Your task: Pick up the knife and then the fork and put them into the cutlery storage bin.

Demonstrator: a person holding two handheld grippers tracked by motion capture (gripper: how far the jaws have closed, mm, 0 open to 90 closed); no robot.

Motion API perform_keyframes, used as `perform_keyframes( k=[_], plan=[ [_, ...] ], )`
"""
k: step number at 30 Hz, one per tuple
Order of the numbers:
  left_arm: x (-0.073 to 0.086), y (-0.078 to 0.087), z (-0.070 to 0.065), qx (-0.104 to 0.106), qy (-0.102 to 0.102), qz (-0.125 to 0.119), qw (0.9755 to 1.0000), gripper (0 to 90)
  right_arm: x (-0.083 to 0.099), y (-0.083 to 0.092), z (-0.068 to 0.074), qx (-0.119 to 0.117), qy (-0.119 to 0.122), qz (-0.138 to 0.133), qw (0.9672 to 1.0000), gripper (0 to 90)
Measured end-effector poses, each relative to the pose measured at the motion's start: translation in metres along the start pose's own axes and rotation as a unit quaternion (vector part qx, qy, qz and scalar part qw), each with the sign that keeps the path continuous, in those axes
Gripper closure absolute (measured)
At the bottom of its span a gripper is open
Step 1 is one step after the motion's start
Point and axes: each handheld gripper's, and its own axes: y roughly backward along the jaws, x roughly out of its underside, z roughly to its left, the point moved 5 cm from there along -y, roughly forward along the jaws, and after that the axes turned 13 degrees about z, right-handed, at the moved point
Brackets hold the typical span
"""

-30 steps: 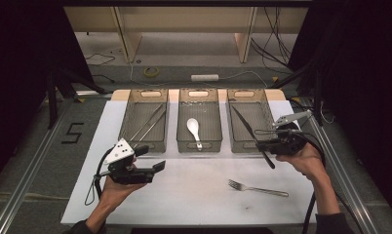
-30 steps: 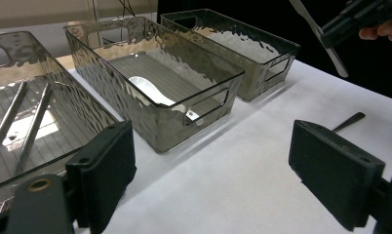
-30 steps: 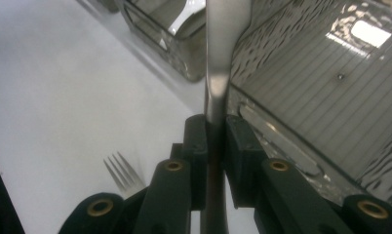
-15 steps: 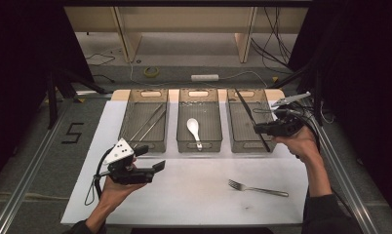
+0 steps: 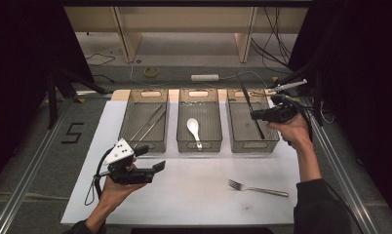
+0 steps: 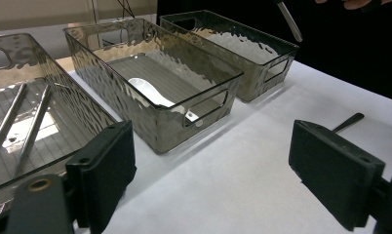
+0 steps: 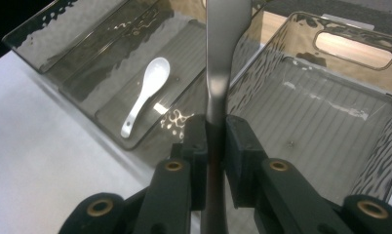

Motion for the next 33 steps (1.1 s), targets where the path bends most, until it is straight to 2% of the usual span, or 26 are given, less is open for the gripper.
perform_keyframes(
  k=[8, 14, 23, 33],
  plan=[
    [0.0, 0.0, 0.0, 0.0, 0.0, 0.0, 1.0, 16.8, -0.01, -0.007, -0.013, 0.014, -0.029, -0.014, 0.9994, 80.9],
    [0.0, 0.0, 0.0, 0.002, 0.001, -0.001, 1.0, 16.8, -0.011, -0.021, -0.024, 0.024, -0.056, -0.01, 0.9981, 80.9],
    [0.0, 0.001, 0.0, 0.002, 0.003, -0.002, 1.0, 16.8, -0.005, -0.042, -0.03, 0.033, -0.072, 0.007, 0.9969, 80.9],
    [0.0, 0.001, 0.0, 0.002, 0.003, -0.003, 1.0, 16.8, 0.003, -0.054, -0.034, 0.044, -0.083, 0.026, 0.9953, 80.8]
  ],
)
